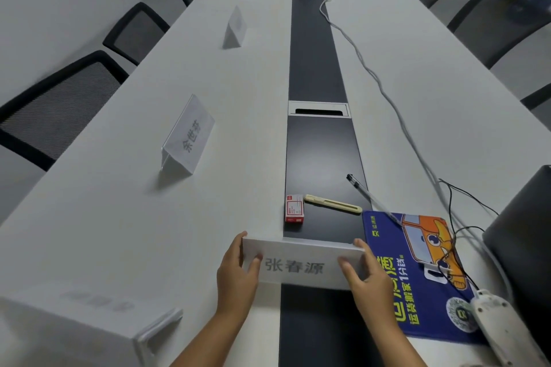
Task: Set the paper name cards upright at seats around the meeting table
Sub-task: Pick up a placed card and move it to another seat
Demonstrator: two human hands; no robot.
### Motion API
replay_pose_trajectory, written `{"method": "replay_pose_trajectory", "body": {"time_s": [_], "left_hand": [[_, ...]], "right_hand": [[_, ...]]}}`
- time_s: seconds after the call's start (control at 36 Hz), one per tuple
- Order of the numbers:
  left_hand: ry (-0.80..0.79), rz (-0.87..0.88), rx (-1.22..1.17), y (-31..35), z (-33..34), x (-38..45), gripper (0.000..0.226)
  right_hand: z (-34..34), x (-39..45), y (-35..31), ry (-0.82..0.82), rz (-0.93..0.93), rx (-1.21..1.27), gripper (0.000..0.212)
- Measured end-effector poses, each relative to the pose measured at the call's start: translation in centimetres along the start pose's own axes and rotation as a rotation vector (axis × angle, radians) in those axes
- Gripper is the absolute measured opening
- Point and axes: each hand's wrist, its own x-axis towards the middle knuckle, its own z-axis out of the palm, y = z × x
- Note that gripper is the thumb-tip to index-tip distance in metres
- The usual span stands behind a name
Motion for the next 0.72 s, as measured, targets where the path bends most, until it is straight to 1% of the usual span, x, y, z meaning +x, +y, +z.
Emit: {"method": "replay_pose_trajectory", "body": {"time_s": [0.11,0.19,0.31,0.36,0.42,0.47,0.53,0.56,0.61,0.67,0.72], "left_hand": [[-0.017,0.013,0.020,0.1,-0.2,0.1,0.054],[-0.025,0.031,0.092,0.0,-0.4,0.1,0.060],[-0.017,0.053,0.114,0.0,-1.1,-0.8,0.074],[0.009,0.105,0.113,0.1,-2.0,-1.6,0.071],[0.044,0.200,0.103,0.3,-3.4,-2.6,0.064],[0.104,0.285,0.069,0.5,-5.2,-3.7,0.053],[0.203,0.372,0.027,0.6,-7.4,-4.6,0.043],[0.250,0.412,0.012,0.6,-8.6,-5.0,0.039],[0.341,0.477,-0.001,0.1,-11.1,-5.4,0.034],[0.432,0.500,-0.006,-1.0,-13.6,-5.6,0.032],[0.526,0.492,-0.022,-2.5,-16.3,-5.6,0.028]], "right_hand": [[0.0,0.1,0.1,-0.012,-0.005,0.001,0.050],[0.0,-0.1,-0.1,-0.015,-0.013,-0.010,0.051],[0.0,-1.0,-0.4,0.050,-0.014,-0.015,0.064],[-0.1,-1.9,-0.5,0.096,-0.011,-0.009,0.067],[0.0,-3.1,-1.0,0.134,-0.024,-0.007,0.066],[0.2,-4.5,-1.6,0.162,-0.066,-0.007,0.063],[0.8,-6.0,-2.2,0.168,-0.110,0.011,0.062],[1.3,-6.8,-2.5,0.162,-0.123,0.032,0.058],[2.5,-8.4,-3.4,0.127,-0.149,0.075,0.046],[4.0,-10.1,-4.4,0.066,-0.193,0.100,0.044],[5.7,-11.7,-5.5,-0.008,-0.235,0.098,0.037]]}}
